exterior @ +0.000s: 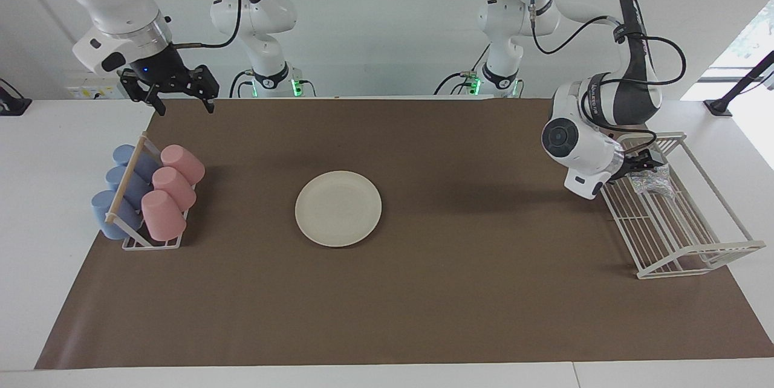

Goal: Wipe plate with sponge
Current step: 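Reach the left gripper down into the white wire rack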

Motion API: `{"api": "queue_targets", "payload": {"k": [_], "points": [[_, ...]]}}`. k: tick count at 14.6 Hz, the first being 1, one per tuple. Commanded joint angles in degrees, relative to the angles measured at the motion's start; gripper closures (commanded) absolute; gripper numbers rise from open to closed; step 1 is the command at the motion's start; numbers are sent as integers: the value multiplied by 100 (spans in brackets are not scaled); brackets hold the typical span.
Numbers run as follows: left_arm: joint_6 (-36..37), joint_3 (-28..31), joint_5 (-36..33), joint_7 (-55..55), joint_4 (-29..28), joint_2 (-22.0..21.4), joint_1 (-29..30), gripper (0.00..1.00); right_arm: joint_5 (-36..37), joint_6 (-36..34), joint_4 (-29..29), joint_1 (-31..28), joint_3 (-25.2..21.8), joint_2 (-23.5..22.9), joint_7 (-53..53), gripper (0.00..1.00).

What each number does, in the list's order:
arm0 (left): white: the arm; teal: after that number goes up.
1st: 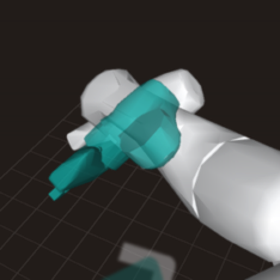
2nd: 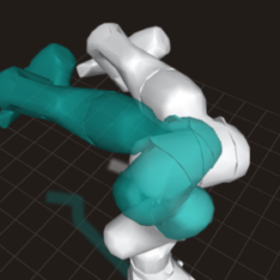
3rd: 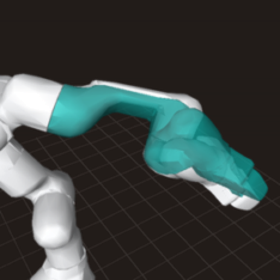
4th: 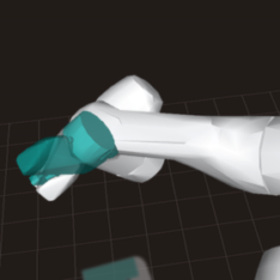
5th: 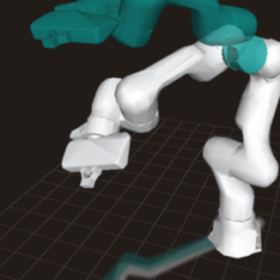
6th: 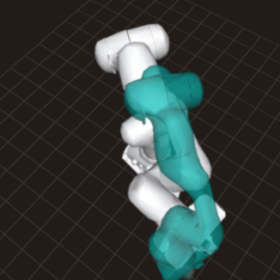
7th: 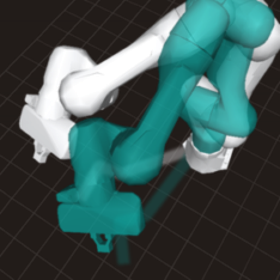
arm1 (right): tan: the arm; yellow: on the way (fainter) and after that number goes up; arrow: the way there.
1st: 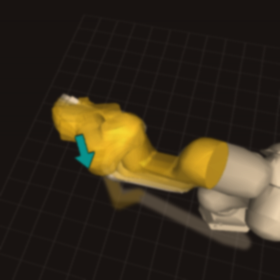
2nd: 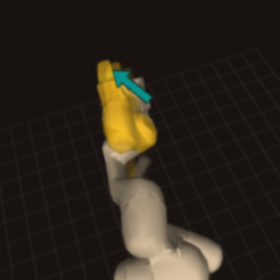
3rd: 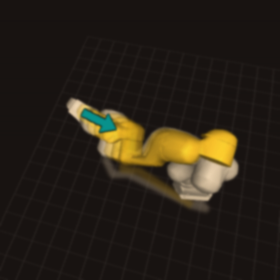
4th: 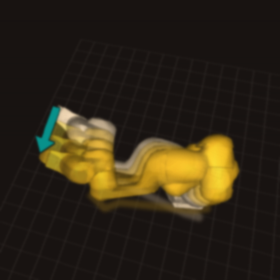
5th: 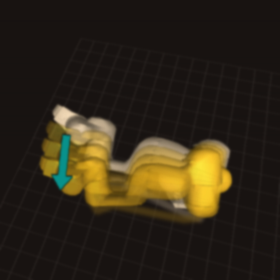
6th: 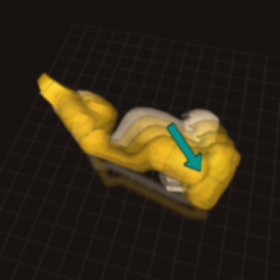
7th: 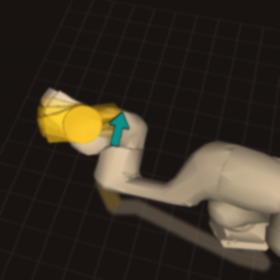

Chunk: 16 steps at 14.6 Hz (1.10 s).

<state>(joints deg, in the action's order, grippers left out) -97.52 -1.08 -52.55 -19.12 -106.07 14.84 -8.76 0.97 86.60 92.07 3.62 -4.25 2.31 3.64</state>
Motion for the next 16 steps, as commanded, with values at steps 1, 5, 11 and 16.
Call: {"api": "queue_targets", "payload": {"k": [1,5,11,16], "points": [[40,56,-115,-48,60,10,-82,31,105,-73,-101,51,3,-46,-170,0],[303,47,-115,-13,236,80,-152,64,105,-73,-101,51,3,-46,-170,0],[295,38,-62,22,324,72,-161,100,105,-73,-101,51,3,-38,-214,0],[758,12,1077,268,1095,-52,-99,100,105,-73,-101,51,12,-46,-223,0]]}}
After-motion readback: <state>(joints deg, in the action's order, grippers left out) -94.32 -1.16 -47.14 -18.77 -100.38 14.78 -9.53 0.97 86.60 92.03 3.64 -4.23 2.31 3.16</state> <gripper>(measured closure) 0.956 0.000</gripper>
